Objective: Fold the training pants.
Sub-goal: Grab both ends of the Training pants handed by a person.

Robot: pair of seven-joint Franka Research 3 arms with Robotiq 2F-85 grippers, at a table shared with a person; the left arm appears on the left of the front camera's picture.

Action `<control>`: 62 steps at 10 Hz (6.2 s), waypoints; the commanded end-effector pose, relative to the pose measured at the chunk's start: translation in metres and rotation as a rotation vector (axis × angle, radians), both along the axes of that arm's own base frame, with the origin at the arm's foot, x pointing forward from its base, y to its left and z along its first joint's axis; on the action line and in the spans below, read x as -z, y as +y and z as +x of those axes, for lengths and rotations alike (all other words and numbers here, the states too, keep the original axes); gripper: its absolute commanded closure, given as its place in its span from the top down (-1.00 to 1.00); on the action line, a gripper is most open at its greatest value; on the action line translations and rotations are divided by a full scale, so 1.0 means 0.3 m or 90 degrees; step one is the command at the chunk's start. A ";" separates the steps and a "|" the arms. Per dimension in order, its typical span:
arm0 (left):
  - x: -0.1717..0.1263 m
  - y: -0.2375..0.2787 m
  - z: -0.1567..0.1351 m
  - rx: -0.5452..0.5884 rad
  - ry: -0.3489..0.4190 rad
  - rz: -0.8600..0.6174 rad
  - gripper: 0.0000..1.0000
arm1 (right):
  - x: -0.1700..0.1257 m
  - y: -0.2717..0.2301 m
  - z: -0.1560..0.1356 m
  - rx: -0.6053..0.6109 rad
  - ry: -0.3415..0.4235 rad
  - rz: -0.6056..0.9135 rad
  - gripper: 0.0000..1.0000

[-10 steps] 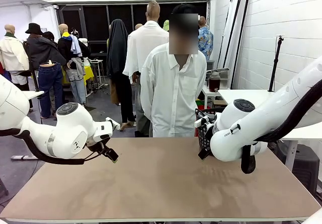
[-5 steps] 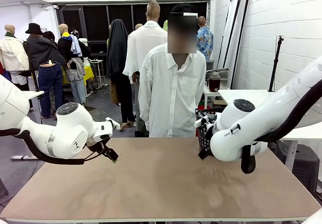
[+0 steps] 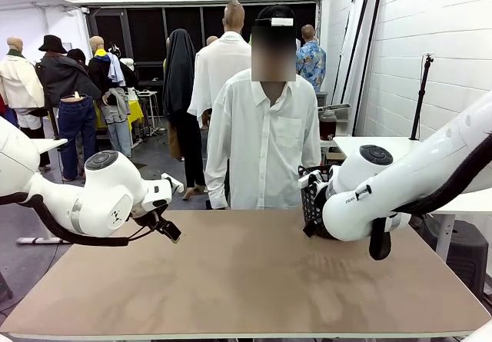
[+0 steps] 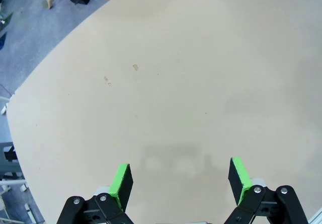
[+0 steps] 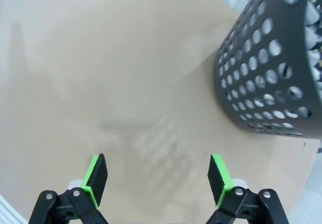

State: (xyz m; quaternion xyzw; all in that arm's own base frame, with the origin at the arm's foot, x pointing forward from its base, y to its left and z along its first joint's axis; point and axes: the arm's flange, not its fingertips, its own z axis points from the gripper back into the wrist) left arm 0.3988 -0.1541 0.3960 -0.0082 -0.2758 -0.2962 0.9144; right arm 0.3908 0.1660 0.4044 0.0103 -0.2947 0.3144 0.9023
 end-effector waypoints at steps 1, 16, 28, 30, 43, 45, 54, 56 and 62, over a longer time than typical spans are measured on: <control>-0.100 -0.022 -0.045 -0.016 0.014 -0.012 1.00 | -0.109 -0.009 -0.039 0.005 0.002 0.019 1.00; -0.433 -0.085 -0.266 -0.026 -0.051 -0.031 1.00 | -0.428 -0.012 -0.213 -0.022 -0.087 0.034 1.00; -0.447 -0.084 -0.250 -0.007 -0.053 -0.033 1.00 | -0.436 -0.015 -0.208 -0.023 -0.091 0.037 1.00; -0.447 -0.084 -0.250 -0.007 -0.053 -0.033 1.00 | -0.436 -0.015 -0.208 -0.023 -0.091 0.037 1.00; -0.447 -0.084 -0.250 -0.007 -0.053 -0.033 1.00 | -0.436 -0.015 -0.208 -0.023 -0.091 0.037 1.00; -0.447 -0.084 -0.250 -0.007 -0.053 -0.033 1.00 | -0.436 -0.015 -0.208 -0.023 -0.091 0.037 1.00; -0.447 -0.084 -0.250 -0.007 -0.053 -0.033 1.00 | -0.436 -0.015 -0.208 -0.023 -0.091 0.037 1.00; -0.447 -0.084 -0.250 -0.007 -0.053 -0.033 1.00 | -0.436 -0.015 -0.208 -0.023 -0.091 0.037 1.00; -0.447 -0.084 -0.250 -0.007 -0.053 -0.033 1.00 | -0.436 -0.015 -0.208 -0.023 -0.091 0.037 1.00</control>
